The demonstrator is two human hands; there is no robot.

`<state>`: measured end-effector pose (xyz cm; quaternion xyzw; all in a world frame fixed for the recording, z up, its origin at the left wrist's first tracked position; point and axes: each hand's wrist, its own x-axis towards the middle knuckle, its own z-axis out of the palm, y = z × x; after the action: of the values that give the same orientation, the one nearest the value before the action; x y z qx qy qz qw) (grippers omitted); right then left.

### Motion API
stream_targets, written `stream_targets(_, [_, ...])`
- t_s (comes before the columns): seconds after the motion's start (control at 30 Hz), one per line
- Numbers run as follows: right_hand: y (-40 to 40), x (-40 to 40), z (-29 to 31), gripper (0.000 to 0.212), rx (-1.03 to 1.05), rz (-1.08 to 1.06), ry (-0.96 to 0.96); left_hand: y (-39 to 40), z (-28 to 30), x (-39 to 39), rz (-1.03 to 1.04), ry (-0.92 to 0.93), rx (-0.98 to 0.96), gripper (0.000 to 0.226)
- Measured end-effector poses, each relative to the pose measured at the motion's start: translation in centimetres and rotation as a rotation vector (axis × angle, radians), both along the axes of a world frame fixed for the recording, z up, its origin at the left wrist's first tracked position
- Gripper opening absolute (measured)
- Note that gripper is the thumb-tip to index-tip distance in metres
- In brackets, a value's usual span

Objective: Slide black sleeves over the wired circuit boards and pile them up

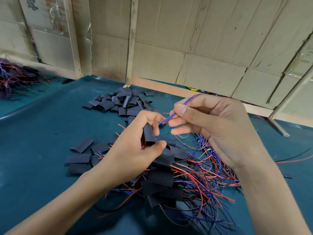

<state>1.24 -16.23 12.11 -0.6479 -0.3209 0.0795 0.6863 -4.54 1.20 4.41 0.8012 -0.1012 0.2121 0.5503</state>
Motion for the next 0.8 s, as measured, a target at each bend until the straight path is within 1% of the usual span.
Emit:
stream_targets(0.07, [0.1, 0.0, 0.0, 0.012, 0.008, -0.001, 0.013, -0.2, 0.3, -0.1, 0.002, 0.005, -0.094, 0.032])
stream_targets(0.17, [0.3, -0.2, -0.1, 0.013, 0.009, 0.04, 0.016, -0.1, 0.7, -0.4, -0.075, 0.055, -0.284, 0.009])
stream_targets(0.2, [0.4, -0.3, -0.2, 0.015, 0.012, 0.06, 0.013, 0.0, 0.7, -0.5, -0.098, 0.058, -0.307, 0.008])
stream_targets(0.23, [0.5, -0.4, -0.2, 0.016, 0.019, 0.076, 0.009, 0.1, 0.7, -0.6, -0.108, 0.054, -0.314, 0.016])
stream_targets(0.3, [0.6, -0.6, -0.2, 0.016, 0.035, 0.088, -0.016, 0.3, 0.7, -0.6, -0.11, 0.053, -0.305, 0.035])
stream_targets(0.37, [0.7, -0.8, -0.1, 0.013, 0.031, 0.08, -0.073, 0.4, 0.9, -0.7, -0.109, 0.06, -0.26, 0.044])
stream_targets(0.47, [0.7, -1.0, -0.2, 0.009, 0.032, 0.087, -0.13, 0.3, 1.0, -0.7, -0.12, 0.082, -0.21, 0.042])
stream_targets(0.53, [0.7, -1.1, -0.3, 0.008, 0.024, 0.068, -0.18, 0.2, 0.9, -0.6, -0.084, 0.073, -0.141, 0.039])
stream_targets(0.6, [0.8, -1.2, -0.4, 0.008, 0.029, 0.05, -0.226, 0.0, 0.7, -0.6, -0.041, 0.038, -0.053, 0.046])
stream_targets(0.67, [0.9, -1.4, -0.4, 0.008, 0.044, 0.07, -0.241, -0.3, 0.7, -0.7, -0.065, 0.029, -0.068, 0.049])
stream_targets(0.8, [0.8, -1.4, -0.5, 0.006, 0.021, 0.119, -0.239, -0.5, 0.8, -1.0, -0.098, 0.052, -0.069, 0.042])
